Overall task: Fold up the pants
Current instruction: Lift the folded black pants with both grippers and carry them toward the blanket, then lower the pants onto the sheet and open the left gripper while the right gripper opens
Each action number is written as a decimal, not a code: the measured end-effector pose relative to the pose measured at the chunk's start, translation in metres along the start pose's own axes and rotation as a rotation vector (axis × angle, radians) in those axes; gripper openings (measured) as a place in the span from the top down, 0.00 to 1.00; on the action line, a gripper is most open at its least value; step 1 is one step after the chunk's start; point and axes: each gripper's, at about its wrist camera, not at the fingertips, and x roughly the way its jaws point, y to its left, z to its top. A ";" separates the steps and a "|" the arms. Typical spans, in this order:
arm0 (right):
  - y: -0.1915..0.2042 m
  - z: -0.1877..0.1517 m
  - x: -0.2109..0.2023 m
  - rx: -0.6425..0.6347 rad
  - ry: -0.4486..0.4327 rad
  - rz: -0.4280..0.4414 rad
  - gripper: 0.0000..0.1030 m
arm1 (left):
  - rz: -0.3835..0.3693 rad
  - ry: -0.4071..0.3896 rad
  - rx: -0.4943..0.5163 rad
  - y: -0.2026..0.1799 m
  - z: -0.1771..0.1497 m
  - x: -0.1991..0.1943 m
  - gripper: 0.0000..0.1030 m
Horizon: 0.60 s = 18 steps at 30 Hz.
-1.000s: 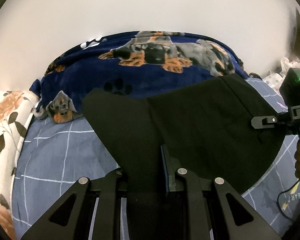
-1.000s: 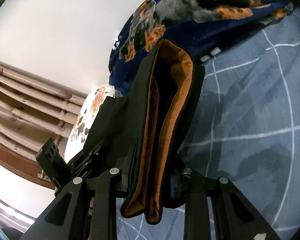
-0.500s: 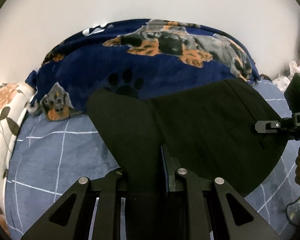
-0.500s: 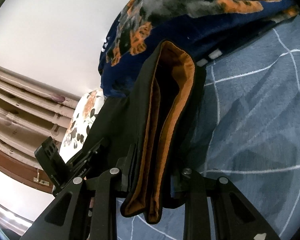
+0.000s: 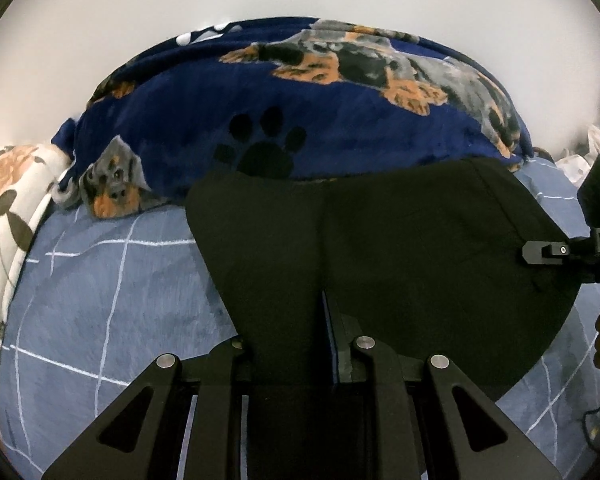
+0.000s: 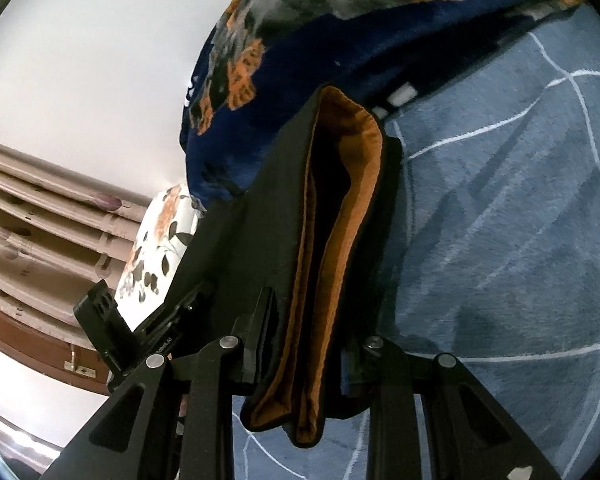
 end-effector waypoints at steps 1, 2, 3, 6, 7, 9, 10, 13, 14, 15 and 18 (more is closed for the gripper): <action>-0.001 0.000 0.001 0.001 -0.001 -0.003 0.76 | 0.000 0.000 -0.005 0.001 -0.001 0.001 0.81; -0.003 -0.001 0.001 0.004 -0.001 -0.005 0.76 | 0.000 0.000 -0.008 0.002 -0.002 0.002 0.80; -0.004 0.000 0.002 0.003 -0.001 -0.010 0.76 | 0.002 0.000 -0.007 0.002 -0.004 0.002 0.79; -0.005 -0.002 0.004 -0.012 0.001 -0.033 0.76 | 0.014 0.001 -0.004 0.003 -0.008 0.006 0.77; -0.006 -0.002 0.005 -0.014 0.001 -0.038 0.76 | 0.017 0.002 -0.005 0.004 -0.009 0.007 0.75; -0.005 -0.003 0.007 -0.033 0.000 -0.063 0.76 | 0.021 0.005 -0.015 0.006 -0.011 0.010 0.73; -0.005 -0.004 0.008 -0.043 0.001 -0.078 0.76 | 0.020 0.007 -0.024 0.007 -0.013 0.012 0.71; -0.005 -0.006 0.011 -0.066 -0.005 -0.108 0.75 | 0.025 0.008 -0.042 0.010 -0.017 0.016 0.65; -0.006 -0.006 0.011 -0.072 -0.008 -0.113 0.74 | 0.031 0.006 -0.044 0.011 -0.018 0.018 0.63; -0.004 -0.007 0.012 -0.089 -0.014 -0.125 0.74 | 0.043 -0.001 -0.044 0.011 -0.019 0.018 0.58; 0.003 -0.009 0.013 -0.153 -0.031 -0.171 0.73 | 0.059 -0.018 -0.053 0.012 -0.021 0.019 0.53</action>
